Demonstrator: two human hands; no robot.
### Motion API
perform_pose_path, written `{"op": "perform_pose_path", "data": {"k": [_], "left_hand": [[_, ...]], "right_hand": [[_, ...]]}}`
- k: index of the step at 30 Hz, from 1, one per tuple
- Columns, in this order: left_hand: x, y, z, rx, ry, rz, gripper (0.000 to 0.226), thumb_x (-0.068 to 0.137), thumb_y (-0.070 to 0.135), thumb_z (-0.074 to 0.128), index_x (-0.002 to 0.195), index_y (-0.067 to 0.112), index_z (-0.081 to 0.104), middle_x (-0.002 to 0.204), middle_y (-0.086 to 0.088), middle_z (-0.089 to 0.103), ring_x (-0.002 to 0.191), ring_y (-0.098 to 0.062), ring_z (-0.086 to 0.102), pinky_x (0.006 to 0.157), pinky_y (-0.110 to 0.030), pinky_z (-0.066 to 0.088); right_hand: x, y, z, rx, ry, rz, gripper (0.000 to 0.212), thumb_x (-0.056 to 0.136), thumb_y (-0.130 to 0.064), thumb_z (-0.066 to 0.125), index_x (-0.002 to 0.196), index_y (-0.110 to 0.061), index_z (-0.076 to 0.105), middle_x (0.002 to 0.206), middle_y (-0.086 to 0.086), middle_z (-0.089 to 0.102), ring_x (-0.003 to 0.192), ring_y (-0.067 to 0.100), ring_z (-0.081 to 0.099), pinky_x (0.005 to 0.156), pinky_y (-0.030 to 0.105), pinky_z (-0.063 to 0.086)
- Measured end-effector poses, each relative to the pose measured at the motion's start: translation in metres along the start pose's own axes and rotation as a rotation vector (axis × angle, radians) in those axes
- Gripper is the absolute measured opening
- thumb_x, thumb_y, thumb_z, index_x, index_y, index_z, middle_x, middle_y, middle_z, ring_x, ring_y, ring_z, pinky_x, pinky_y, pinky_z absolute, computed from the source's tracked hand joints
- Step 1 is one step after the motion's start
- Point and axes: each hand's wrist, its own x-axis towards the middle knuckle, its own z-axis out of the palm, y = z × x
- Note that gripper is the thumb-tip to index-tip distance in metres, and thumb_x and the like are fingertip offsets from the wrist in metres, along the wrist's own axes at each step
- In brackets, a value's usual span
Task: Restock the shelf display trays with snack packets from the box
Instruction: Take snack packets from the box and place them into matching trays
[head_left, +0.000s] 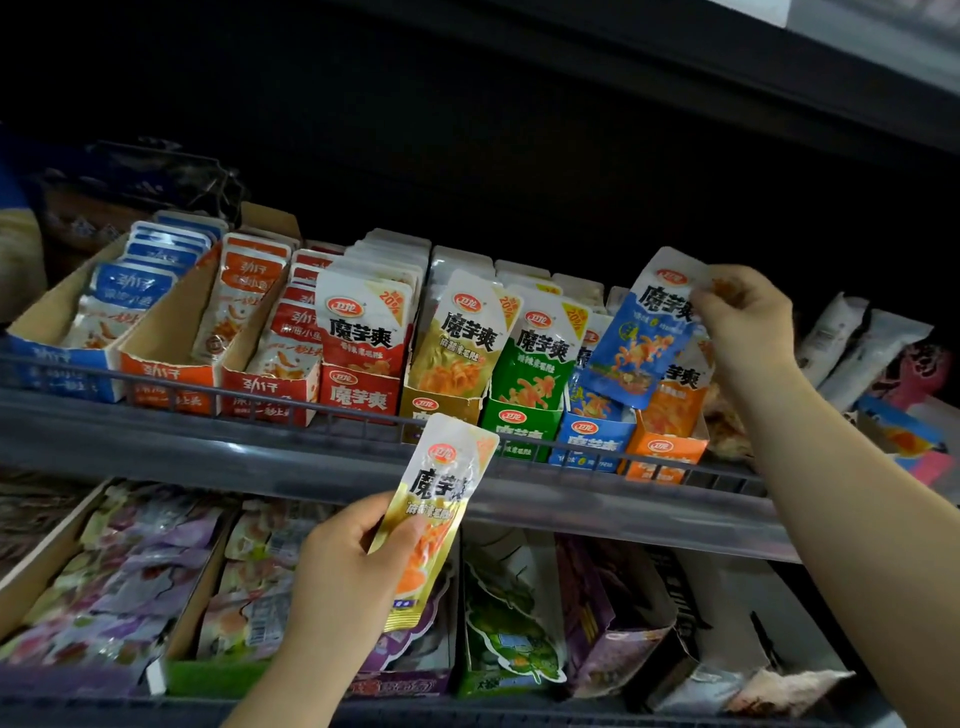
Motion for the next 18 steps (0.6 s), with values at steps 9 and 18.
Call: {"op": "perform_pose_path", "data": {"k": [9, 18], "left_hand": [[-0.001, -0.007, 0.004, -0.007, -0.037, -0.025, 0.025, 0.085, 0.012, 0.059, 0.077, 0.036, 0.058, 0.074, 0.016, 0.064, 0.068, -0.003, 0.063, 0.051, -0.007, 0.047], [0.002, -0.009, 0.001, -0.141, -0.019, -0.132, 0.018, 0.085, 0.015, 0.058, 0.078, 0.031, 0.064, 0.067, 0.015, 0.07, 0.063, 0.0, 0.065, 0.049, -0.011, 0.048]], "right_hand": [[-0.02, 0.01, 0.021, 0.059, -0.302, 0.215, 0.027, 0.091, 0.0, 0.048, 0.118, 0.002, 0.051, 0.104, 0.008, 0.055, 0.104, 0.024, 0.054, 0.097, 0.041, 0.044], [-0.03, 0.031, 0.031, -0.106, -0.246, 0.248, 0.032, 0.091, -0.002, 0.047, 0.123, 0.0, 0.043, 0.121, 0.02, 0.058, 0.108, 0.029, 0.056, 0.079, 0.031, 0.044]]}}
